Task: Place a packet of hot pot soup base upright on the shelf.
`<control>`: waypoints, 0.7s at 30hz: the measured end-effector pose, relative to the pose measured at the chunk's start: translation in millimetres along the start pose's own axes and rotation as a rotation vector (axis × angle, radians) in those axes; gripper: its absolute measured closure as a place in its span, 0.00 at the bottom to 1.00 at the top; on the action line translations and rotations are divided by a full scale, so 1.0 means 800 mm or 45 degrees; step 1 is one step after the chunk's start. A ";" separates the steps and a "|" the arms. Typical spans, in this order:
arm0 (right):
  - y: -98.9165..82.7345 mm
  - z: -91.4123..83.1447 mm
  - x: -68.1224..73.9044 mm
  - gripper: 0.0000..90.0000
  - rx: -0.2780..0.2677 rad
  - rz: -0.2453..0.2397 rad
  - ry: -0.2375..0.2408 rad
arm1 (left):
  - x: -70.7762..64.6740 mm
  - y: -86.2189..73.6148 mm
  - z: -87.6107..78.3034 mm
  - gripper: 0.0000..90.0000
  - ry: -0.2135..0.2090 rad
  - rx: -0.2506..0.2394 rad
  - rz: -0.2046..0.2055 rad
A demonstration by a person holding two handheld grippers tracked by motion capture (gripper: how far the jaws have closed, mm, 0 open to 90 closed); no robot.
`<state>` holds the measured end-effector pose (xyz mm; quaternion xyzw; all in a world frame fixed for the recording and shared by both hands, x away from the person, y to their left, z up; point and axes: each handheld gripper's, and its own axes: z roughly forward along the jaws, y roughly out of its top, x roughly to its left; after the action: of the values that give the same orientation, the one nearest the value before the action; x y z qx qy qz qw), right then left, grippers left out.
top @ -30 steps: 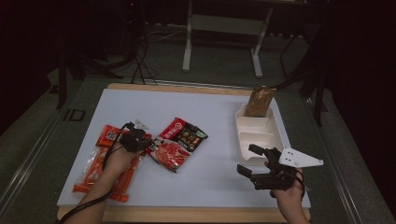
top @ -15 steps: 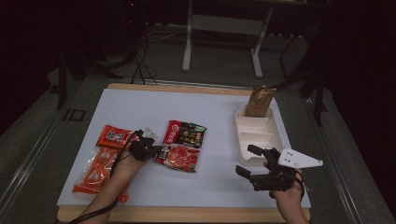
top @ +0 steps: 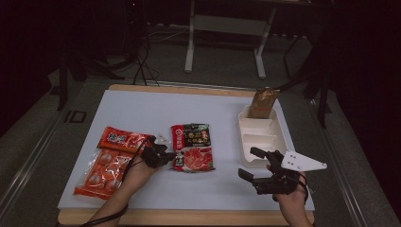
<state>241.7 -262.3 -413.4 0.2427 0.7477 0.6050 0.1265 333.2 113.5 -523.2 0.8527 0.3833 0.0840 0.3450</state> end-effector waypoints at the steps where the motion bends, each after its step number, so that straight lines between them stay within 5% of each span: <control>1: 0.000 0.000 0.000 0.17 0.001 -0.001 -0.001 | -0.001 0.002 0.002 1.00 0.006 0.006 0.012; 6: -0.001 -0.003 0.000 0.17 0.005 -0.009 -0.006 | 0.010 0.006 0.004 1.00 0.035 0.026 -0.031; 15: -0.005 -0.010 -0.003 0.17 0.017 -0.003 -0.019 | 0.027 0.026 -0.004 0.99 0.103 -0.086 -0.118; 21: -0.009 -0.010 -0.004 0.17 0.029 0.005 -0.016 | 0.034 0.041 0.006 0.81 0.134 -0.116 -0.155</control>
<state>239.1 -271.6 -418.6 0.2494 0.7532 0.5953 0.1270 373.2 114.8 -508.8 0.8056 0.4478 0.1250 0.3672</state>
